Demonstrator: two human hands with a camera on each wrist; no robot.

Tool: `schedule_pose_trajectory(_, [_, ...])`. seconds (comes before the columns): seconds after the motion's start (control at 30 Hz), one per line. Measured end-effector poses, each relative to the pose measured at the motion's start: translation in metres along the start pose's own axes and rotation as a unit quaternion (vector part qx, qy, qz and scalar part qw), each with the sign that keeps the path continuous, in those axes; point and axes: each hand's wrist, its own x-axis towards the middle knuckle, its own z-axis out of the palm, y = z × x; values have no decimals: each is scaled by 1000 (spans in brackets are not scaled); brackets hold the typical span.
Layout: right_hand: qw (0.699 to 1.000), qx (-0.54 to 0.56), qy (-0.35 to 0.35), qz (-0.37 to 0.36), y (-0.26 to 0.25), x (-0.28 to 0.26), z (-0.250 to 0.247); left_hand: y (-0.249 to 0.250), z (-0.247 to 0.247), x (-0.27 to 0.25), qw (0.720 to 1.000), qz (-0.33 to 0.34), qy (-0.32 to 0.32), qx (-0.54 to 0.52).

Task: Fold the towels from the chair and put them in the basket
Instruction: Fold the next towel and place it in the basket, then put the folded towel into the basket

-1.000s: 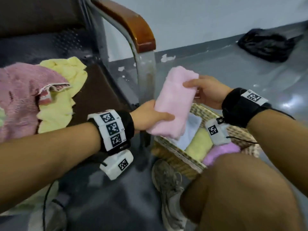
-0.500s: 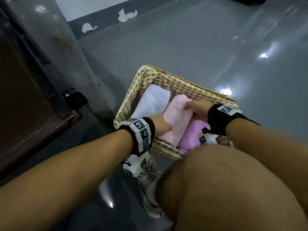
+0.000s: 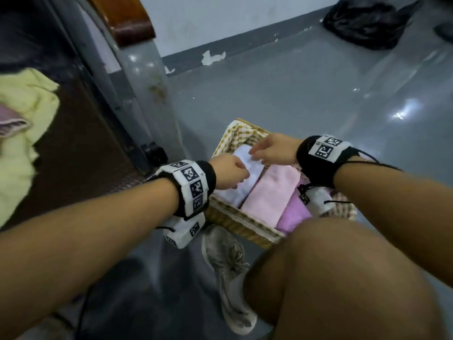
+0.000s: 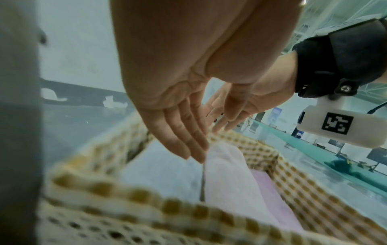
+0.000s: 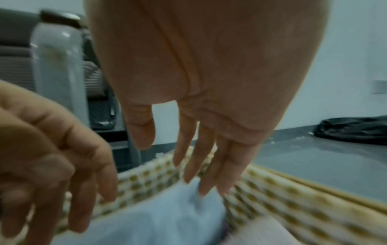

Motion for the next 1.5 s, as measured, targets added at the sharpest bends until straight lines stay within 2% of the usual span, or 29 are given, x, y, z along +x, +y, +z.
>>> schedule_pose_trajectory(0.2, [985, -51, -101, -130, -148, -20, 8, -27, -113, -91, 997, 13, 80, -16])
schedule_pose_trajectory(0.27, [974, -64, -127, -176, -204, -25, 19, -49, -150, -129, 994, 3, 104, -13])
schedule_pose_trajectory(0.43, [948, -93, -147, -265, -338, -29, 70, -125, -215, -230, 975, -49, 218, 6])
schedule_pose_trajectory(0.53, [935, -115, -147, -300, -403, -24, 110, -181, -230, -281, 953, -115, 279, 21])
schedule_pose_trajectory(0.63, [917, -147, -150, -339, -449, -17, 150, -233, -231, -319, 922, -221, 312, 61])
schedule_pose_trajectory(0.73, [898, -176, -151, -374, -471, -10, 186, -276, -222, -340, 886, -339, 297, 108])
schedule_pose_trajectory(0.8, [890, -172, -176, -383, -478, -7, 206, -297, -216, -349, 864, -406, 271, 127])
schedule_pose_trajectory(0.9, [876, -198, -206, -389, -486, -3, 223, -318, -213, -356, 853, -449, 250, 93])
schedule_pose_trajectory(0.97, [871, -210, -201, -396, -492, -2, 228, -326, -220, -361, 844, -445, 284, 89])
schedule_pose_trajectory(1.07, [870, -195, -205, -403, -496, -2, 234, -328, -231, -364, 828, -393, 399, 0])
schedule_pose_trajectory(1.17, [879, -125, -234, -397, -493, -9, 239, -308, -239, -359, 802, -253, 509, -182])
schedule_pose_trajectory(1.23, [873, -53, -276, -399, -488, -14, 246, -287, -244, -351, 773, -147, 536, -306])
schedule_pose_trajectory(1.3, [874, 31, -288, -390, -484, -17, 249, -267, -250, -345, 750, -86, 537, -376])
schedule_pose_trajectory(1.37, [889, 99, -242, -376, -483, -19, 239, -251, -257, -344, 732, -65, 543, -406])
schedule_pose_trajectory(1.43, [897, 151, -196, -367, -483, -22, 221, -242, -263, -346, 702, -60, 567, -426])
schedule_pose_trajectory(1.5, [890, 163, -134, -404, -482, -24, 196, -238, -265, -348, 691, -70, 593, -408])
